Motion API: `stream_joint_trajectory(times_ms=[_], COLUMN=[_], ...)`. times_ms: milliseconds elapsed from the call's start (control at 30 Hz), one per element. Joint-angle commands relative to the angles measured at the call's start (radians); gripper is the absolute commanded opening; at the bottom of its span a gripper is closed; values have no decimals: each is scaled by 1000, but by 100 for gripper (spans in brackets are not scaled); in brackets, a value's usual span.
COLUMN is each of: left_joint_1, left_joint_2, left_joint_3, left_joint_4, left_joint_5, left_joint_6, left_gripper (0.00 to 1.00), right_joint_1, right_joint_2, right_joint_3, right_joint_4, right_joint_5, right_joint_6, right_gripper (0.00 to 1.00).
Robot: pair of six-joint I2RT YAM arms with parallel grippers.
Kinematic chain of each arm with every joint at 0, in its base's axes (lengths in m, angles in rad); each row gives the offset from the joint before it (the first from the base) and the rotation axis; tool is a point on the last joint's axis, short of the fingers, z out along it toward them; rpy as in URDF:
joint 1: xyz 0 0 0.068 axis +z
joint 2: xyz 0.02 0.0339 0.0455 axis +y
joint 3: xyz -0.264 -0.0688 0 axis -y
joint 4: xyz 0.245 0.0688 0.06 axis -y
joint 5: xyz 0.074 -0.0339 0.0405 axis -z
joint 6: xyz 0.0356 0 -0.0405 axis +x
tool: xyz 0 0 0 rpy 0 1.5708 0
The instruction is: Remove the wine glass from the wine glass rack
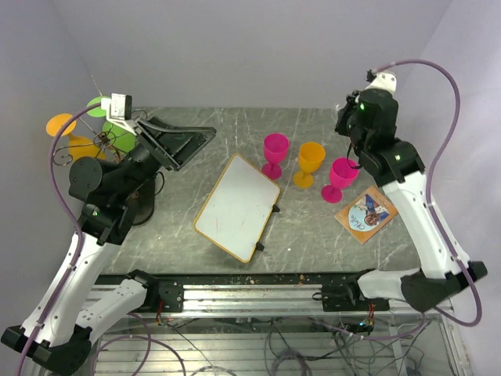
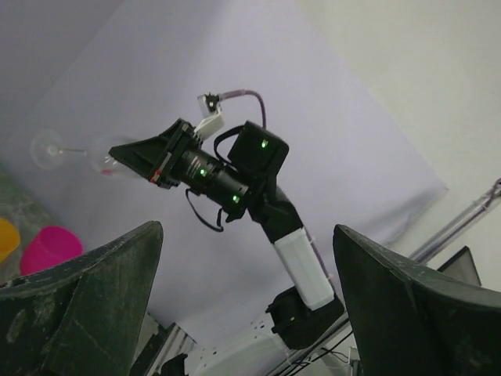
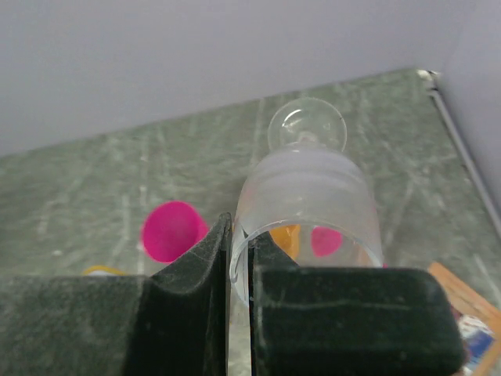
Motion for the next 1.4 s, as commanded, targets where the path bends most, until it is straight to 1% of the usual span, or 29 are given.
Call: stream_joint_trajectory(times_ms=[0, 100, 233, 367, 433, 500, 600, 767, 967, 1233, 1367], left_joint_1=[-6, -6, -6, -6, -6, -4, -6, -6, -5, -6, -6], left_joint_2=[17, 22, -7, -11, -18, -30, -42, -39, -39, -54, -53], left_joint_3=[53, 102, 119, 161, 164, 155, 147, 160, 188, 198, 201], left_joint_4=[-176, -296, -362, -444, -455, -454, -459, -499, -533, -568, -574], left_joint_5=[-19, -36, -69, -89, -96, -109, -119, -124, -143, -178, -178], left_joint_6=[119, 185, 237, 283, 292, 295, 300, 329, 356, 387, 391], left_gripper=[99, 98, 98, 97, 97, 97, 97, 96, 96, 96, 96], right_joint_1=[-65, -156, -260, -305, -313, -314, -311, -293, -248, -241, -234], right_joint_2=[145, 275, 387, 494, 558, 628, 703, 753, 867, 958, 979], right_joint_3=[149, 255, 320, 389, 442, 519, 575, 595, 692, 782, 793], right_joint_4=[-202, -304, -342, -386, -423, -477, -525, -522, -559, -584, -578], right_joint_5=[36, -83, -280, -379, -446, -476, -521, -547, -519, -512, -512], right_joint_6=[-113, -121, -115, -123, -139, -147, -161, -173, -173, -183, -185], right_gripper=[0, 0, 0, 0, 0, 0, 0, 0, 0, 0, 0])
